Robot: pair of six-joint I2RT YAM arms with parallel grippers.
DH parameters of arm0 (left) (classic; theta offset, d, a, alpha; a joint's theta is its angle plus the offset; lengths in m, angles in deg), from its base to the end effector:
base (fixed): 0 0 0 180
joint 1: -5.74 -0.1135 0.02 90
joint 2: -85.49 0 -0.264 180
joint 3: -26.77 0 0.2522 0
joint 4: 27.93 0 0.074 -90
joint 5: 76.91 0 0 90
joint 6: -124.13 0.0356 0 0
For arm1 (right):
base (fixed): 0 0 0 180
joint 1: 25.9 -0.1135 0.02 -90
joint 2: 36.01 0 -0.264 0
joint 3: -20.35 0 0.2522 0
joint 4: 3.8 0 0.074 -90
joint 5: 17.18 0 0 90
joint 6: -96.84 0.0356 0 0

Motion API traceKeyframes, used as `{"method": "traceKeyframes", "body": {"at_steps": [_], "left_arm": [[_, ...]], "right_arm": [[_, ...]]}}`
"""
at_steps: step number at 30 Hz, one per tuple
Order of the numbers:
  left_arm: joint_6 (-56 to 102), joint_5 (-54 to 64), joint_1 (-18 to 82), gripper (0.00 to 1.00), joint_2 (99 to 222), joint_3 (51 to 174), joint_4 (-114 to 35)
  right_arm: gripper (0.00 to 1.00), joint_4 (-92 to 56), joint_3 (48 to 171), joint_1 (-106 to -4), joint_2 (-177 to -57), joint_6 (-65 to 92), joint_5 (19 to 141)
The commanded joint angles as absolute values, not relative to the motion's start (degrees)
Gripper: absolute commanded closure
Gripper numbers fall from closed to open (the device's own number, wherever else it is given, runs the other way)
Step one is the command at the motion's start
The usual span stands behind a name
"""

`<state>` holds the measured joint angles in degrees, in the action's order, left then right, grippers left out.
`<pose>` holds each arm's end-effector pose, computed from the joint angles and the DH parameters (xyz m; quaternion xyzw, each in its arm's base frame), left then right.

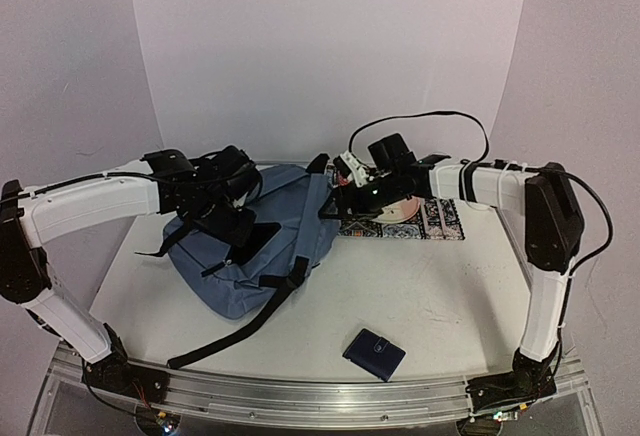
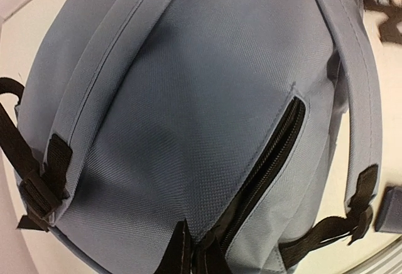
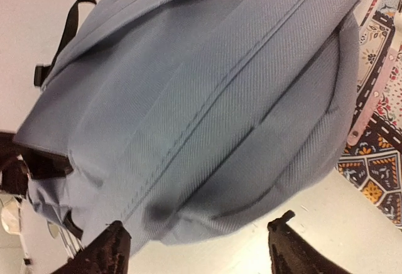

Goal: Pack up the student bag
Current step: Move the card case to the center of the board.

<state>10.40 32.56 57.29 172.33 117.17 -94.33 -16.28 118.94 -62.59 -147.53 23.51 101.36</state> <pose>0.1997 -0.2325 0.2971 0.1918 0.9395 -0.0112 0.2836 0.3569 0.2871 0.2575 -0.2721 0.7839 0.4187 0.3691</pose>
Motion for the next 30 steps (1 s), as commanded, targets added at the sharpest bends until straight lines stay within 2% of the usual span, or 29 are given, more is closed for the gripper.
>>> {"method": "traceKeyframes", "body": {"at_steps": [1,6,14,19,30], "left_arm": [[5.6,31.8,55.7,1.00,172.5,124.7,-91.2],[5.7,32.1,55.2,1.00,175.7,128.6,-91.0],[4.1,33.3,54.1,1.00,178.0,130.0,-90.2],[3.0,33.1,54.0,1.00,178.3,128.7,-89.2],[1.1,33.1,54.0,1.00,176.1,124.1,-87.9]], "right_arm": [[0.17,-22.7,111.8,-62.7,-136.0,19.3,99.0],[0.09,-28.7,101.6,-65.0,-127.0,17.0,97.4],[0.02,-38.1,91.9,-77.7,-119.5,20.2,87.5],[0.02,-42.3,87.7,-83.7,-118.2,24.5,82.5],[0.02,-44.2,81.9,-94.6,-121.4,34.7,81.4]]}}
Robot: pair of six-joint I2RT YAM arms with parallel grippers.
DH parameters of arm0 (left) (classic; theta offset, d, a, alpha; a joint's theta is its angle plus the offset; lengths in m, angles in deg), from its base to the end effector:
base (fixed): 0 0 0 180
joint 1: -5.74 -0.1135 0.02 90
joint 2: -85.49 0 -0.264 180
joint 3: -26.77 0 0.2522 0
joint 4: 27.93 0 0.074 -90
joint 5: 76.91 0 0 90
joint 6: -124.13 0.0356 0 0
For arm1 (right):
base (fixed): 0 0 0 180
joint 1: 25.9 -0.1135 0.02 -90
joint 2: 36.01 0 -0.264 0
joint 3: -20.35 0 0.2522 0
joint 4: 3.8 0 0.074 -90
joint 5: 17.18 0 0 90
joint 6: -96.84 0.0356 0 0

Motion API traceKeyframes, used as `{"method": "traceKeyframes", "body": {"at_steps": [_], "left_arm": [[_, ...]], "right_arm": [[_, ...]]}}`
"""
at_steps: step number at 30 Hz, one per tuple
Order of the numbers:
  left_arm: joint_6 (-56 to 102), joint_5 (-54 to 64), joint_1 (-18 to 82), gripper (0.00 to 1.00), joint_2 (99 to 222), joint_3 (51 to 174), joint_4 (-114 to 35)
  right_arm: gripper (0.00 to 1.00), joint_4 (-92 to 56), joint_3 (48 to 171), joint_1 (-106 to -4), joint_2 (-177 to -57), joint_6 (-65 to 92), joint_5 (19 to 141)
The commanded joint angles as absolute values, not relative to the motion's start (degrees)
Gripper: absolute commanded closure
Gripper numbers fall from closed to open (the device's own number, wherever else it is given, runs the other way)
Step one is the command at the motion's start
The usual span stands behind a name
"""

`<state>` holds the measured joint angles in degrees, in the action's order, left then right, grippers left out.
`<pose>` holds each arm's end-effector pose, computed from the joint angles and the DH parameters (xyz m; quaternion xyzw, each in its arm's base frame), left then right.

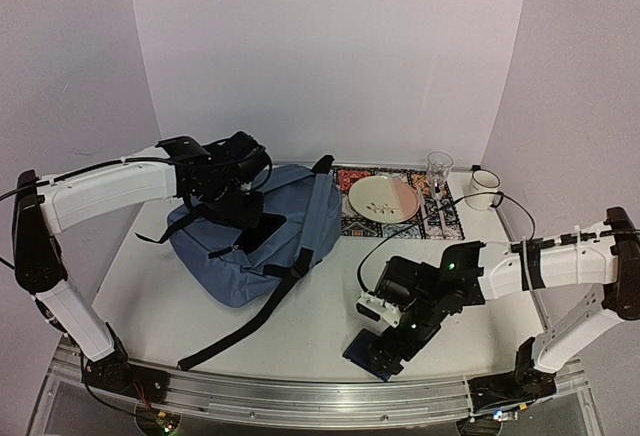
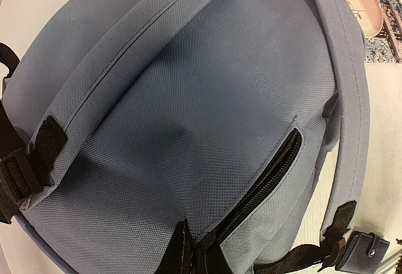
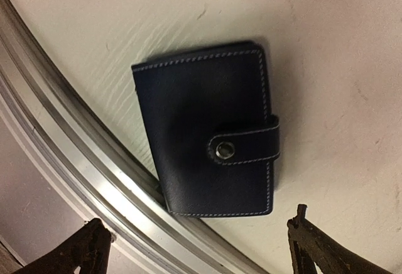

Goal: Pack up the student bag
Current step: Move the card case to the center of the board.

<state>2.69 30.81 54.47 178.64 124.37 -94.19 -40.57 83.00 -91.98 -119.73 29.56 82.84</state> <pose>0.2304 -0.2461 0.3016 0.1070 0.9531 -0.0407 0.2803 0.1097 0.2626 0.1929 -0.3761 0.8806 0.2530 0.1384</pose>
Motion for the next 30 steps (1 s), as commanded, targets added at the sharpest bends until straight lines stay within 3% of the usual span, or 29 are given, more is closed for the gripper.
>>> {"method": "traceKeyframes", "body": {"at_steps": [1,10,18,22,25,30], "left_arm": [[1.1,33.3,54.0,1.00,176.0,123.9,-87.9],[1.3,34.0,53.9,1.00,175.3,122.8,-87.7],[2.3,34.1,53.2,1.00,175.9,123.6,-87.8],[2.7,33.9,52.6,1.00,176.0,124.0,-87.7],[3.0,33.7,52.2,1.00,175.8,124.1,-87.8],[3.2,33.5,51.5,1.00,174.9,123.3,-87.8]], "right_arm": [[0.02,-44.0,82.0,-95.0,-122.3,35.5,80.9],[0.07,-43.9,86.4,-96.8,-131.8,43.8,68.3],[0.31,-42.9,94.6,-96.6,-139.9,46.3,64.8],[0.38,-43.0,100.6,-95.3,-144.7,49.6,63.9],[0.34,-43.0,104.8,-94.9,-145.8,49.0,65.1],[0.15,-43.2,107.1,-94.2,-141.9,41.6,72.1]]}}
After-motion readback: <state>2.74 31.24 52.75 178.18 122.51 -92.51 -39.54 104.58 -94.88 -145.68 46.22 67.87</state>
